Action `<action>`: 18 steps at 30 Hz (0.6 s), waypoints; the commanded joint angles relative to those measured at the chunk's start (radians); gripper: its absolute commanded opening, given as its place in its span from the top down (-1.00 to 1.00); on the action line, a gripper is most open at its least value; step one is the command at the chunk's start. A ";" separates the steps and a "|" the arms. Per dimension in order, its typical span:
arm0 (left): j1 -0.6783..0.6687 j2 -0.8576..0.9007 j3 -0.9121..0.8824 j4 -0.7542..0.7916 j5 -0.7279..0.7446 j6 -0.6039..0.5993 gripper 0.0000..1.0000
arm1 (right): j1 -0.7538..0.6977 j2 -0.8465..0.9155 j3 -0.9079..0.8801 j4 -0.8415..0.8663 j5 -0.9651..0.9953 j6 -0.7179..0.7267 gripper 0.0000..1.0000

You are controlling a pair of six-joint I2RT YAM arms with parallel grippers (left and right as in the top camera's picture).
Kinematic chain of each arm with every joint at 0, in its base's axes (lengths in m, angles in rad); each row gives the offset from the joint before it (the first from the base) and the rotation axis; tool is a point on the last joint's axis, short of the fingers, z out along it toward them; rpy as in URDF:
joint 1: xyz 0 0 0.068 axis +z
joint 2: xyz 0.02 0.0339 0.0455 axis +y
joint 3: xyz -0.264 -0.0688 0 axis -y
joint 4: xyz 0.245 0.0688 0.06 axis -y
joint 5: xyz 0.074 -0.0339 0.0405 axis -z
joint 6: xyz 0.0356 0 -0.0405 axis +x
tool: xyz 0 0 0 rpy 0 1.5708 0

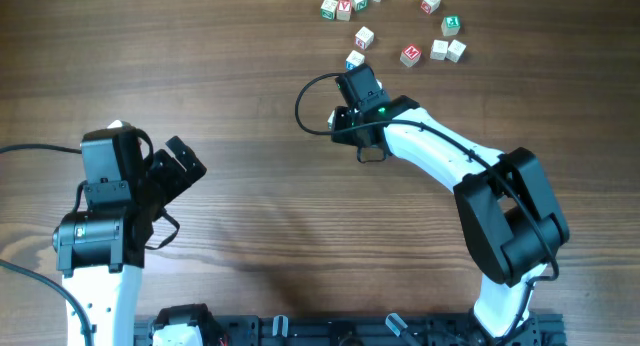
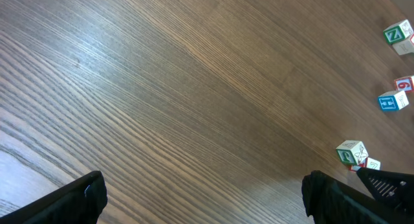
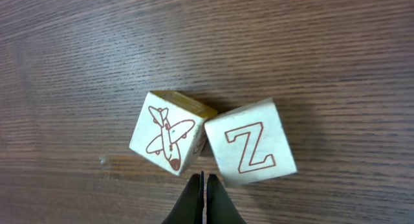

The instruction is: Form a circle

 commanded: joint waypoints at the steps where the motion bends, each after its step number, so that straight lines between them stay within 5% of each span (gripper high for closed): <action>1: 0.005 0.001 -0.003 0.002 -0.013 -0.007 -1.00 | -0.001 0.025 0.007 0.003 0.028 -0.013 0.91; 18: 0.005 0.001 -0.003 0.002 -0.013 -0.007 -1.00 | -0.001 0.027 0.007 0.013 0.028 -0.013 0.91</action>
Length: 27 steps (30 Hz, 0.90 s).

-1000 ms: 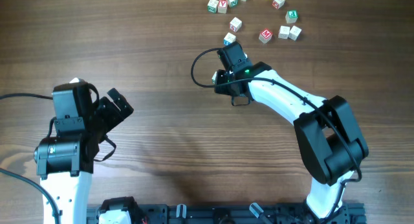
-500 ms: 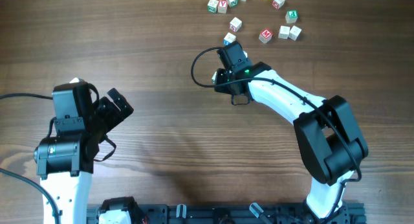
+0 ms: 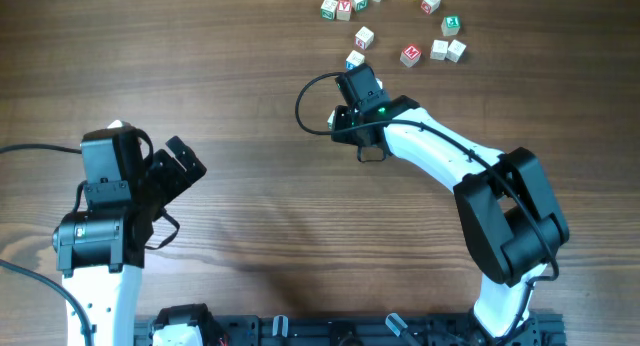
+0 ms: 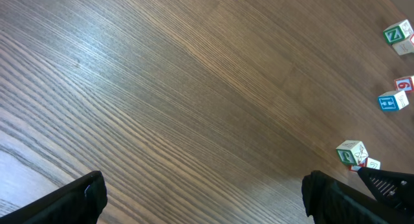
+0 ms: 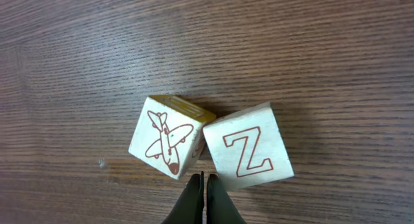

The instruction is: Form a circle

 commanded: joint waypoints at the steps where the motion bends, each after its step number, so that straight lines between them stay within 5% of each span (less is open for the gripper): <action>1: 0.005 0.001 -0.003 0.002 -0.013 -0.007 -1.00 | -0.001 0.031 0.007 0.011 0.021 -0.013 0.91; 27: 0.005 0.001 -0.003 0.002 -0.013 -0.007 -1.00 | -0.001 -0.054 0.010 -0.101 0.012 -0.008 0.91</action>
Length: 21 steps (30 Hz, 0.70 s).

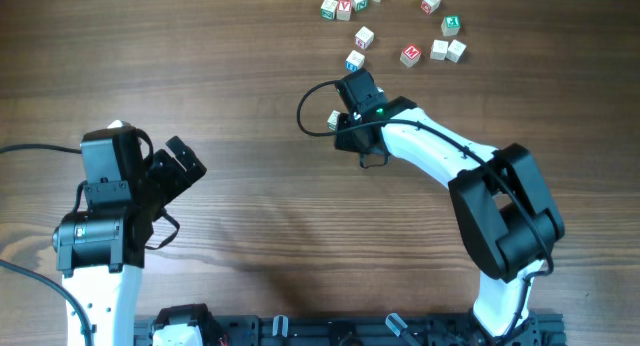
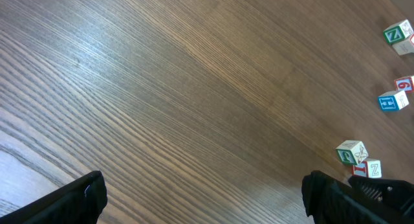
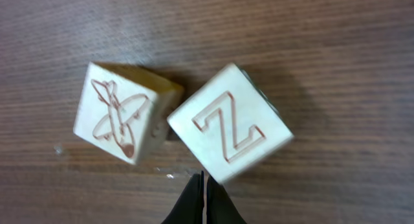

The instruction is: Form a circle

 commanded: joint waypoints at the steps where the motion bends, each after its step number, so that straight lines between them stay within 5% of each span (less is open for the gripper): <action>1: 0.005 0.001 -0.003 0.002 -0.013 -0.007 -1.00 | -0.001 -0.083 0.010 -0.028 0.023 -0.006 0.91; 21: 0.005 0.001 -0.003 0.002 -0.013 -0.007 -1.00 | -0.002 -0.008 0.007 -0.018 0.130 0.103 0.91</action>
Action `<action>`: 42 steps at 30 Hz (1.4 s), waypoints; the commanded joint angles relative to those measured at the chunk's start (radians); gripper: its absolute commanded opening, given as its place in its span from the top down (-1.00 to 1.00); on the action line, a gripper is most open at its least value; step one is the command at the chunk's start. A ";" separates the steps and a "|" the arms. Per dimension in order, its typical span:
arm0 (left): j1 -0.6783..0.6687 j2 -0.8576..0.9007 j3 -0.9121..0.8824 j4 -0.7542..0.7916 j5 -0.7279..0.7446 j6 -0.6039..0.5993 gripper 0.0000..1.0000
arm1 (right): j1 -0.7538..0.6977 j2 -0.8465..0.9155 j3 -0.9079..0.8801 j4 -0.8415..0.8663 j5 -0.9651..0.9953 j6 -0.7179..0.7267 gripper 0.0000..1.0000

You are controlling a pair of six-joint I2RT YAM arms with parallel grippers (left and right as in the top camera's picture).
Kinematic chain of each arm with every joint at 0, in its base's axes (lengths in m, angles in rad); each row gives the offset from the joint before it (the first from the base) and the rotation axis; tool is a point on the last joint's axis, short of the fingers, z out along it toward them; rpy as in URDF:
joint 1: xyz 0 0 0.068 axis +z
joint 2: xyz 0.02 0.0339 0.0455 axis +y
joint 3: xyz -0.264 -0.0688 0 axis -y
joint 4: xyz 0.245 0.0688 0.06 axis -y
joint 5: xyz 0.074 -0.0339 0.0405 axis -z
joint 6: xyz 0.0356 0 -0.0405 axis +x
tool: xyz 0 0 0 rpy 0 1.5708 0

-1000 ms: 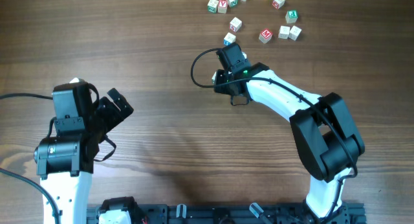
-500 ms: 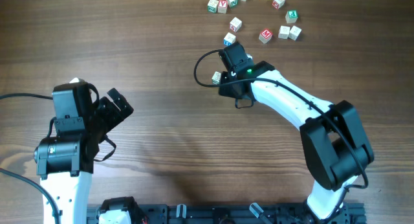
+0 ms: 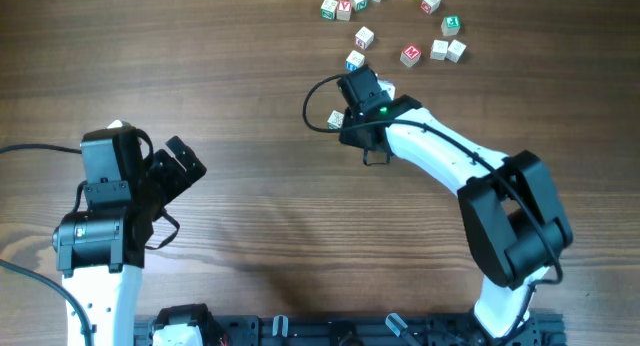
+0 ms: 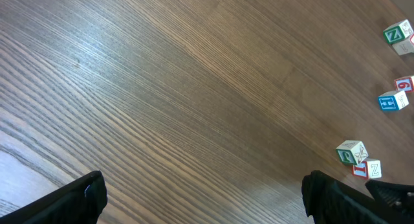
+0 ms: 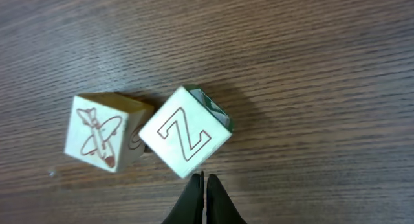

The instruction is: Form a circle

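Note:
Two wooden cubes lie close under my right gripper [image 5: 202,179], which is shut with nothing in it. The airplane cube [image 5: 97,140] sits on the left. The Z cube [image 5: 185,132] is turned like a diamond, one corner toward my fingertips and another against the airplane cube. Overhead, the airplane cube [image 3: 336,118] shows beside the right wrist and the Z cube is hidden under it. Several more letter cubes [image 3: 410,54] are scattered at the far edge. My left gripper [image 4: 207,204] hangs open over bare wood, far from all of them.
A blue cube [image 3: 355,60] lies just beyond the right wrist. The left wrist view shows a green Z cube [image 4: 394,35] and a red-edged cube [image 4: 404,85] far right. The right arm's cable loops out on the left of the wrist [image 3: 312,101].
The Z cube has turned further, onto a diamond heading, and both cubes look smaller and further left in the right wrist view. The right wrist sits slightly more to the right. The left arm is unchanged.
My shut right fingertips were at the seam between the airplane and Z cubes, which lay side by side and square. At 1.6 s nothing had changed. At 0.7 s the Z cube was skewed. Now it is turned corner-on against the airplane cube.

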 commanded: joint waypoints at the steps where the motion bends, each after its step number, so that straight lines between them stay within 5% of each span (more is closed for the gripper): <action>1: 0.005 0.001 -0.003 0.002 -0.013 -0.007 -1.00 | -0.002 0.034 0.007 0.006 0.023 0.021 0.91; 42: 0.005 0.001 -0.003 0.002 -0.013 -0.007 -1.00 | -0.002 0.035 0.007 0.036 0.008 0.018 0.91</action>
